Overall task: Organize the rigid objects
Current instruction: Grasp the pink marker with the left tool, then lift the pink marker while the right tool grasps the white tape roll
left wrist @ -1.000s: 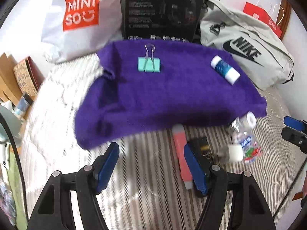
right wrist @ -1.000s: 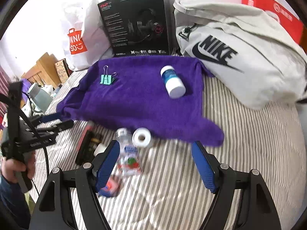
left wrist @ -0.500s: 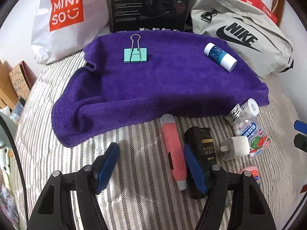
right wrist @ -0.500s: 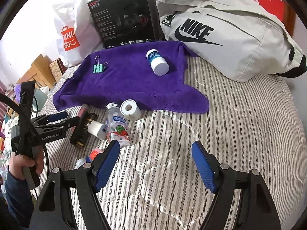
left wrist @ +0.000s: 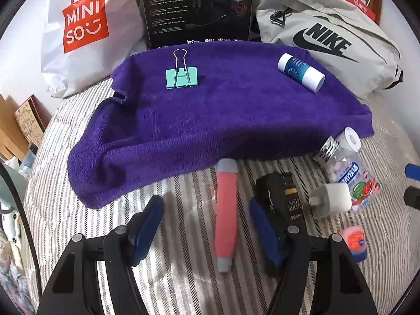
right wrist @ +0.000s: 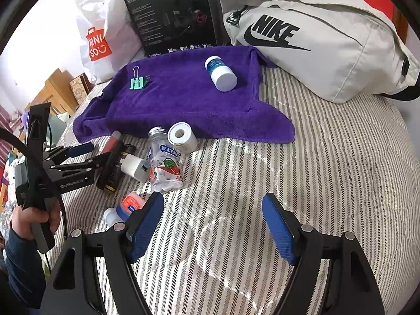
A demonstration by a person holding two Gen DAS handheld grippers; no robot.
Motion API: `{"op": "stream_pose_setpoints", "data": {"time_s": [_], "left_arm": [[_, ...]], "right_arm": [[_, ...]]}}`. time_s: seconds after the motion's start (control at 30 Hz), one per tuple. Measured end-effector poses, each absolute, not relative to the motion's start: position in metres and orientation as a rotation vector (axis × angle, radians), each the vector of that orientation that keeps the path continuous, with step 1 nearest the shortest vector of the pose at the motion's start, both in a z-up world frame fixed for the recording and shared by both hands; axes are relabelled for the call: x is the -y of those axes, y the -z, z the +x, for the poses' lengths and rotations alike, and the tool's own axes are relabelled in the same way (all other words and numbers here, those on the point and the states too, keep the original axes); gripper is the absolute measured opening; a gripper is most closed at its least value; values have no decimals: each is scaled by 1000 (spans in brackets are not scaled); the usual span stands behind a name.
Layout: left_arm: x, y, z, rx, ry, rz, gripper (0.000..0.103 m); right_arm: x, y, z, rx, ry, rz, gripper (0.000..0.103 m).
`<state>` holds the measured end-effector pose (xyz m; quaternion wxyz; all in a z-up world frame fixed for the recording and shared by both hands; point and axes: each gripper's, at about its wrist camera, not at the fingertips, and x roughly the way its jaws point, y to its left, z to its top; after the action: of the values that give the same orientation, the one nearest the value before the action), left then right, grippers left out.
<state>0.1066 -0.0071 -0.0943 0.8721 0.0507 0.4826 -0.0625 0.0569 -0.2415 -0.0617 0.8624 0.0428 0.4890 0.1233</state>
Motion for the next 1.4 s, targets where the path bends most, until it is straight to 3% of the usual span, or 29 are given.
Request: {"op": "stream_pose_setpoints", "data": {"time_s": [0.1,0.27,0.73,1.03,1.2,1.4], "left_arm": [[8,95,106,-1004,157,103,55],[20,92,100,-993,216,146,16],[17,92,99,-1004,222,110,17],[15,92,98,-1002,224,95,17],[14,92,98,-999,227,81,17],[10,91,96,-1004,223,85,17]], "right_arm": [[242,63,58,-1028,-261,92,77],[240,65,63,-1026,-264,107,77],[214,79,124,-1024,-310,146,72],[199,87,145,-1030,-287,96,57],[192,94,145,-1038,-303,54,29],[205,92,129,-1031,-315,47,29]]}}
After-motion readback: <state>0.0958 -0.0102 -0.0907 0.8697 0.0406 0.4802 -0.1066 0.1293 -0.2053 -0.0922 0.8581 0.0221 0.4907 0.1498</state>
